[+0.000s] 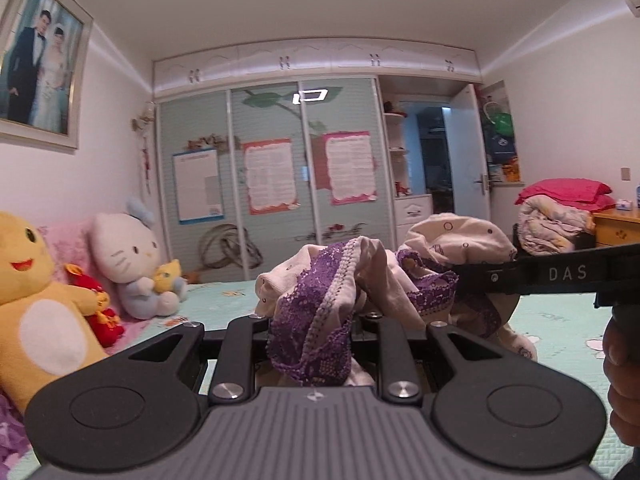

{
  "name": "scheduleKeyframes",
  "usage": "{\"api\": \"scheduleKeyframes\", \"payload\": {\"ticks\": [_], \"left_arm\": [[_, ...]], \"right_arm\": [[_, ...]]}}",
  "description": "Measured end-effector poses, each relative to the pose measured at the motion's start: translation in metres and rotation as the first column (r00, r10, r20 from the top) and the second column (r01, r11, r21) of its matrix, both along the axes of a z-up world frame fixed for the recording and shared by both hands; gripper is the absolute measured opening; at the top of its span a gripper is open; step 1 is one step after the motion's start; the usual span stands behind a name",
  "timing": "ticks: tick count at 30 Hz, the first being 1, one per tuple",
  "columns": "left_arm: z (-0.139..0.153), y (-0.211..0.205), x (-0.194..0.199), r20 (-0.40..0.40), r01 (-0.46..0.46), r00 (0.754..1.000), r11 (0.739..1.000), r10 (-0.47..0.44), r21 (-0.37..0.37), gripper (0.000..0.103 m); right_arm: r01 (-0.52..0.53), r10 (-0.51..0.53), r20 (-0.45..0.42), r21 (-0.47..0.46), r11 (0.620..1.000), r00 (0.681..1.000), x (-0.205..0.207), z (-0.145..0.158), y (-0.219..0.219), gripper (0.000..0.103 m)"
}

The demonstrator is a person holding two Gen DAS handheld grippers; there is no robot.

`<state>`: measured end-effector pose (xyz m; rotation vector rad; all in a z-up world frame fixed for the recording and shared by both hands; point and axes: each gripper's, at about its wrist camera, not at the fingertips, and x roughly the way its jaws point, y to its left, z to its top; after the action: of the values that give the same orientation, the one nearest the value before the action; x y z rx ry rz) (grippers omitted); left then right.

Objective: Fold clothes

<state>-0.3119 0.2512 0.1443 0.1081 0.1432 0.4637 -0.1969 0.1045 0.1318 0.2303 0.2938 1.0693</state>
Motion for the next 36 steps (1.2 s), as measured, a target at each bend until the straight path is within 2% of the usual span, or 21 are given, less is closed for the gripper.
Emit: {"api": "scheduleKeyframes", "payload": {"ticks": [4, 9, 11, 12, 13, 15, 17, 19, 21, 23, 27, 30, 36], "left_arm": [[0.001, 0.013, -0.009, 0.006, -0.02, 1.0, 1.0, 0.02, 0.007, 0.024], [-0.017, 0.042, -0.008, -0.021, -0.057, 0.998, 0.997, 0.056, -0.044, 0.027], [-0.035, 0.054, -0.002, -0.059, -0.086, 0.995, 0.993, 0.081, -0.078, 0.034], [-0.046, 0.06, 0.002, -0.092, -0.108, 0.991, 0.99, 0.099, -0.092, 0.041], [-0.06, 0.065, 0.006, -0.137, -0.134, 0.983, 0.986, 0.119, -0.104, 0.054], [-0.087, 0.073, 0.009, -0.217, -0.188, 0.963, 0.975, 0.159, -0.122, 0.061], [-0.113, 0.082, 0.009, -0.288, -0.245, 0.937, 0.96, 0.199, -0.133, 0.066], [-0.134, 0.09, 0.005, -0.338, -0.291, 0.913, 0.944, 0.227, -0.154, 0.069], [-0.145, 0.097, -0.003, -0.345, -0.295, 0.914, 0.932, 0.212, -0.21, 0.07], [-0.155, 0.101, -0.012, -0.343, -0.285, 0.921, 0.921, 0.185, -0.268, 0.071], [-0.178, 0.099, -0.02, -0.35, -0.271, 0.924, 0.91, 0.155, -0.312, 0.072], [-0.195, 0.09, -0.019, -0.379, -0.281, 0.913, 0.905, 0.15, -0.319, 0.072], [-0.219, 0.086, -0.019, -0.429, -0.296, 0.89, 0.914, 0.157, -0.278, 0.072]], "right_arm": [[-0.04, 0.04, 0.01, -0.014, 0.999, 0.999, -0.001, 0.004, 0.02, 0.015], [-0.057, 0.057, 0.01, -0.051, 0.997, 0.998, 0.009, -0.008, 0.048, 0.015], [-0.054, 0.053, -0.011, -0.075, 0.996, 0.999, 0.015, -0.02, 0.058, 0.015], [-0.049, 0.048, -0.015, -0.097, 0.994, 0.999, 0.017, -0.028, 0.065, 0.015], [-0.037, 0.035, -0.013, -0.132, 0.991, 0.999, 0.02, -0.039, 0.073, 0.015], [-0.007, 0.002, -0.024, -0.221, 0.975, 1.0, 0.027, -0.065, 0.09, 0.023], [0.017, -0.051, -0.089, -0.346, 0.938, 0.995, 0.039, -0.099, 0.104, 0.055], [0.016, -0.107, -0.189, -0.426, 0.905, 0.976, 0.05, -0.129, 0.104, 0.062], [-0.016, -0.106, -0.274, -0.411, 0.912, 0.956, 0.053, -0.15, 0.095, 0.062], [-0.018, -0.12, -0.323, -0.393, 0.919, 0.939, 0.053, -0.163, 0.082, 0.064], [-0.013, -0.128, -0.349, -0.376, 0.927, 0.928, 0.044, -0.182, 0.064, 0.065], [-0.054, -0.09, -0.351, -0.38, 0.924, 0.932, 0.046, -0.196, 0.064, 0.069], [-0.14, -0.032, -0.362, -0.439, 0.887, 0.932, 0.049, -0.229, 0.114, 0.069]]}}
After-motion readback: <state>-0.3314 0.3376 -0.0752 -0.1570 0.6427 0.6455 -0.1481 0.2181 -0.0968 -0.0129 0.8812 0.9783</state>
